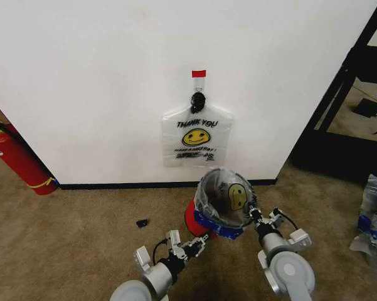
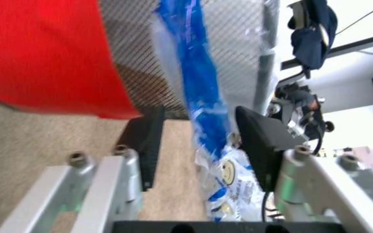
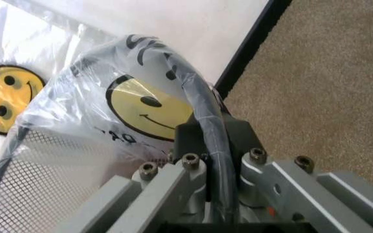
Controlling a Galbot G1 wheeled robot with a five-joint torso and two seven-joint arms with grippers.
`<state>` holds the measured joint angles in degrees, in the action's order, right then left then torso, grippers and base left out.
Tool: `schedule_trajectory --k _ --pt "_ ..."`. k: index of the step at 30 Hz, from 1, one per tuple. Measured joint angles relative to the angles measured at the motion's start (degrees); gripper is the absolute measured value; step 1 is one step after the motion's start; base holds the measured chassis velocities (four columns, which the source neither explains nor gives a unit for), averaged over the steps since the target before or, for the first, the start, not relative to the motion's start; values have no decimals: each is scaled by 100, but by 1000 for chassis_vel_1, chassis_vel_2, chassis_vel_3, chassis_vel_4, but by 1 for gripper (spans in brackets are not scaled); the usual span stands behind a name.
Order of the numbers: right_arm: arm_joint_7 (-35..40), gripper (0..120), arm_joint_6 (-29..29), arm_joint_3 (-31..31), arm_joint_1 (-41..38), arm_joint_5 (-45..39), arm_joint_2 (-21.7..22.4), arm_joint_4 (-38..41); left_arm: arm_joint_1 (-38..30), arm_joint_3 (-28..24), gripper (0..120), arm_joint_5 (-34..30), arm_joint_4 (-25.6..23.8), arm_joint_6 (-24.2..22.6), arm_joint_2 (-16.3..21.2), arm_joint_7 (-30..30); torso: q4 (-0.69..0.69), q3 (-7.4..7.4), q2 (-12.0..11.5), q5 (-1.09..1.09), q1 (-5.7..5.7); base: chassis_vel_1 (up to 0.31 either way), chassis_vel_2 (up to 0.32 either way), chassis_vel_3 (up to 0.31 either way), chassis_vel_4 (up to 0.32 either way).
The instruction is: Pick up the garbage bag from the wall and place it over the trash bin.
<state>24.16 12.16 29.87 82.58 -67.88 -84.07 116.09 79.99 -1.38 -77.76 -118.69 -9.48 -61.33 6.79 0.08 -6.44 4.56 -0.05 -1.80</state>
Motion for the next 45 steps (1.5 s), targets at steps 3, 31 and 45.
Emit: schedule_trajectory --k 3,31,45 --pt "1 0 1 0 23 1 -11 34 -72 -53 55 6 76 3 -123 8 1 0 0 0 0 0 0 0 0" --pt "-14 0 23 -32 -18 18 -66 7 -274 -121 0 141 502 498 -466 41 0 0 0 0 0 0 0 0 0" --pt "-13 0 26 -24 -55 -44 -65 -11 -235 -196 0 382 669 607 -337 -9 0 0 0 0 0 0 0 0 0"
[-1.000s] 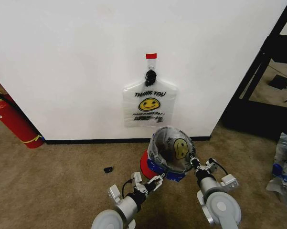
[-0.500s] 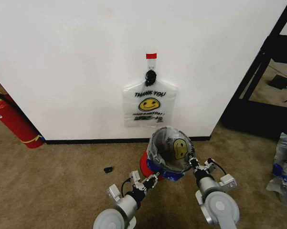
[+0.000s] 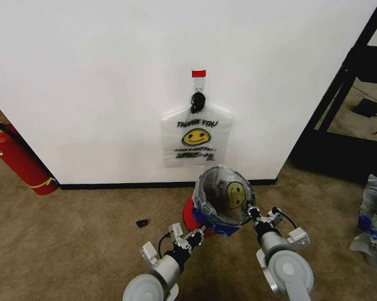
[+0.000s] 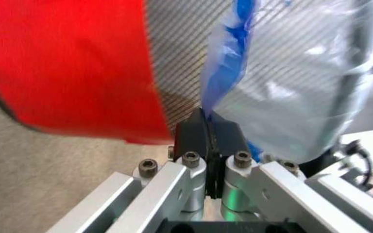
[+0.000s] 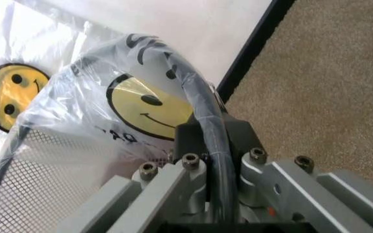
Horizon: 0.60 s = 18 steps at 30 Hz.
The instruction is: Pick up the garbage bag from the wall and place it over the trash bin.
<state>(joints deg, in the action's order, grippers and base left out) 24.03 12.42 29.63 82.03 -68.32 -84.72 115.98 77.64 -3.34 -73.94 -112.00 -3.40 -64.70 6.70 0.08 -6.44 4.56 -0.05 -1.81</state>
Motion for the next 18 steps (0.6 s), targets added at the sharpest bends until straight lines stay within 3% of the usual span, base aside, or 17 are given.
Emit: schedule_trajectory --k 10,18 --pt "10 0 42 -42 68 -42 -25 76 -100 -70 0 123 293 21 -185 -16 0 0 -2 1 0 0 0 0 0" --pt "33 0 81 -82 71 -17 11 49 -263 -136 0 482 898 35 -274 -48 -1 0 -2 3 0 0 0 0 0"
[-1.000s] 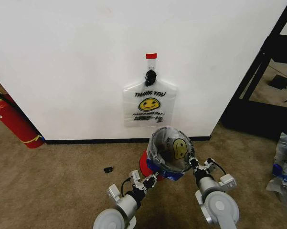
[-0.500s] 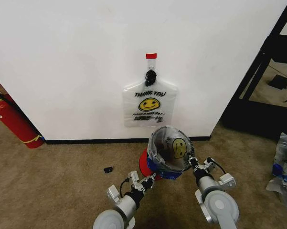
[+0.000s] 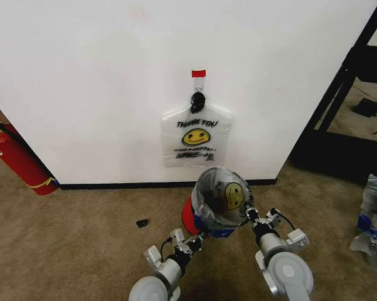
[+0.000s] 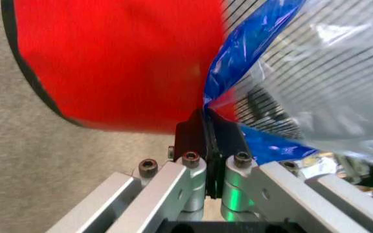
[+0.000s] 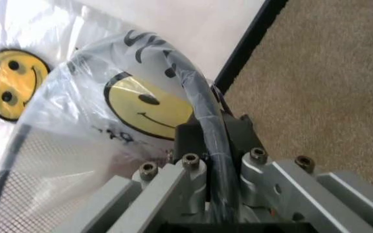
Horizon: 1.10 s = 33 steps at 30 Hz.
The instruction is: Pick up the garbage bag from the wall and place it over the trash bin.
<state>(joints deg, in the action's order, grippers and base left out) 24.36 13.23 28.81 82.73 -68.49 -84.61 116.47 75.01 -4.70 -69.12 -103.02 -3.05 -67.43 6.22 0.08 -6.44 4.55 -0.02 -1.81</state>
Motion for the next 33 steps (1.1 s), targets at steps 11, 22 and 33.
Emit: schedule_trajectory --k 11,22,33 --pt "5 0 -1 -12 18 82 15 -14 91 68 1 269 -197 -71 129 5 1 0 0 -3 0 0 0 0 0" --pt "94 0 -6 -27 -83 130 121 -82 665 50 38 1322 -848 -38 815 -195 0 0 1 -3 0 0 0 0 0" --pt "282 0 156 -360 -137 569 155 -392 969 882 81 1852 -1244 462 604 441 0 0 2 -2 0 0 0 0 0"
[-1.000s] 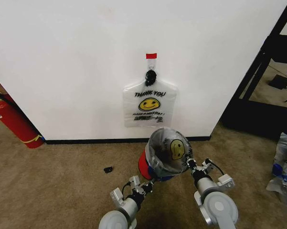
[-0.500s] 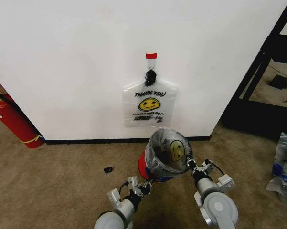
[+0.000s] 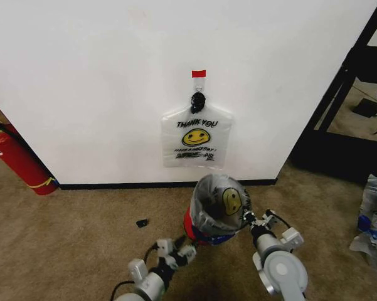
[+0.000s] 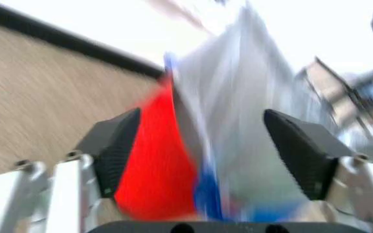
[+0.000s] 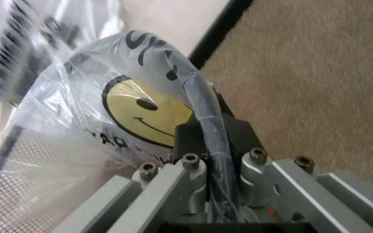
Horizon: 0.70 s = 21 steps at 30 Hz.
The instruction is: Pick up the garbage bag from the wall and place it over the trash bin.
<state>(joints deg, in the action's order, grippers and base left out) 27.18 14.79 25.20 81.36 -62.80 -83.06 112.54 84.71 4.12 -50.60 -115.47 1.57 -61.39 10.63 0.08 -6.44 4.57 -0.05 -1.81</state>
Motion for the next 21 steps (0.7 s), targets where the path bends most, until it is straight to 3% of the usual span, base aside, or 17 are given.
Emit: schedule_trajectory --k 3,7,21 --pt "30 0 80 -141 -47 130 7 -165 136 422 94 347 -239 -64 -89 217 -1 0 0 0 0 0 0 0 0" --pt "-10 0 95 -268 -95 326 13 -325 222 600 100 760 -368 -35 -101 263 0 0 0 -1 0 0 0 0 0" --pt "-742 0 -260 -566 -212 1130 20 -778 429 669 100 1034 -428 175 -203 178 0 0 0 -1 0 0 0 0 0"
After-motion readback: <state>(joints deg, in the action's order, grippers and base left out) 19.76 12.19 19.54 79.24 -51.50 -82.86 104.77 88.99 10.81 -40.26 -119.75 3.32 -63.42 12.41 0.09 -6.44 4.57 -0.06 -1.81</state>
